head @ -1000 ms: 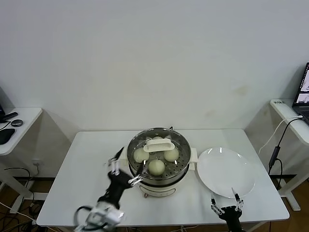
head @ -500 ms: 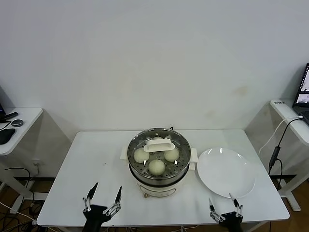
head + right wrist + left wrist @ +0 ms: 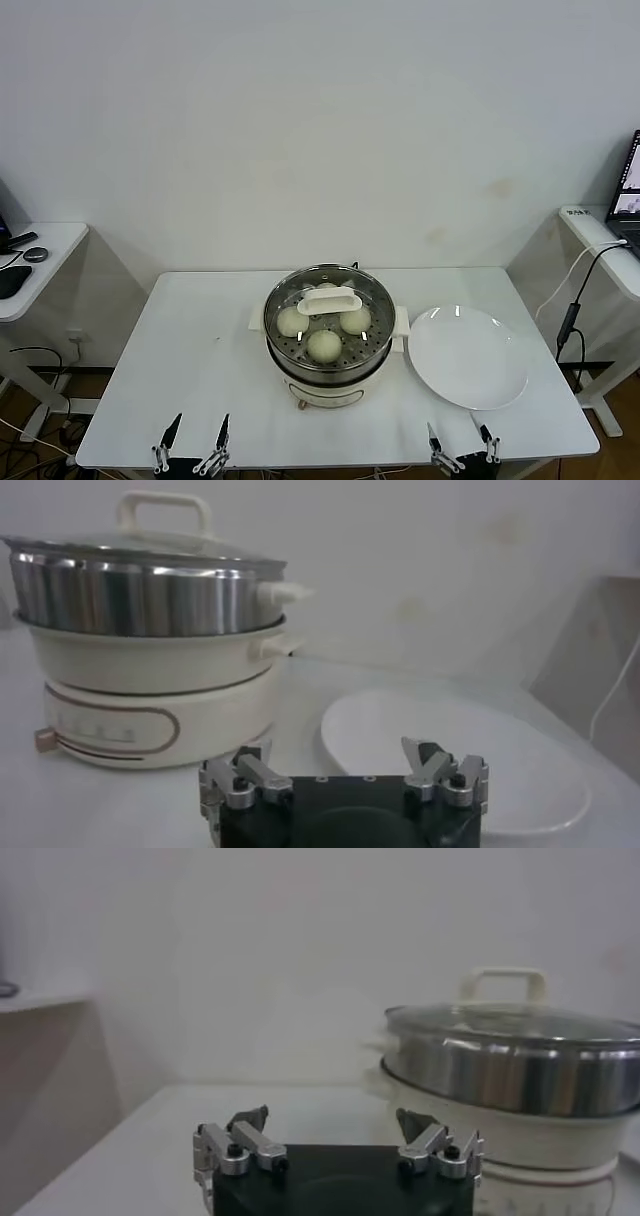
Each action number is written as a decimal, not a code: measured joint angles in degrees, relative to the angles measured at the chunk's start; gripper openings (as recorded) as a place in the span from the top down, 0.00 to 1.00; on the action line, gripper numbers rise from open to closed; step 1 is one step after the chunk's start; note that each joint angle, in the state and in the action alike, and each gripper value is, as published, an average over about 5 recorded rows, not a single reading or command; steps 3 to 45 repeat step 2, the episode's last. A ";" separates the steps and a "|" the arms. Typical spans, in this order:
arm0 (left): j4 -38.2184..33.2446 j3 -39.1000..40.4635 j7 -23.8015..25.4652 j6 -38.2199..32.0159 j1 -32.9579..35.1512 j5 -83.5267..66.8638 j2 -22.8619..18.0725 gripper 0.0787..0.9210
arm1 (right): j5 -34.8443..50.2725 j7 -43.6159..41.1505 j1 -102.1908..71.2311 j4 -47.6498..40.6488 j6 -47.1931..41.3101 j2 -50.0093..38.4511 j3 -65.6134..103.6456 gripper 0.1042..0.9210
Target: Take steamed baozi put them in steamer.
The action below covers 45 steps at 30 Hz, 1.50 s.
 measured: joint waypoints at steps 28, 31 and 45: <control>0.36 -0.04 0.08 -0.26 0.09 -0.10 -0.07 0.12 | 0.19 0.07 -0.25 0.10 0.00 -0.11 -0.12 0.12; 0.36 -0.04 0.08 -0.26 0.09 -0.10 -0.07 0.12 | 0.19 0.07 -0.25 0.10 0.00 -0.11 -0.12 0.12; 0.36 -0.04 0.08 -0.26 0.09 -0.10 -0.07 0.12 | 0.19 0.07 -0.25 0.10 0.00 -0.11 -0.12 0.12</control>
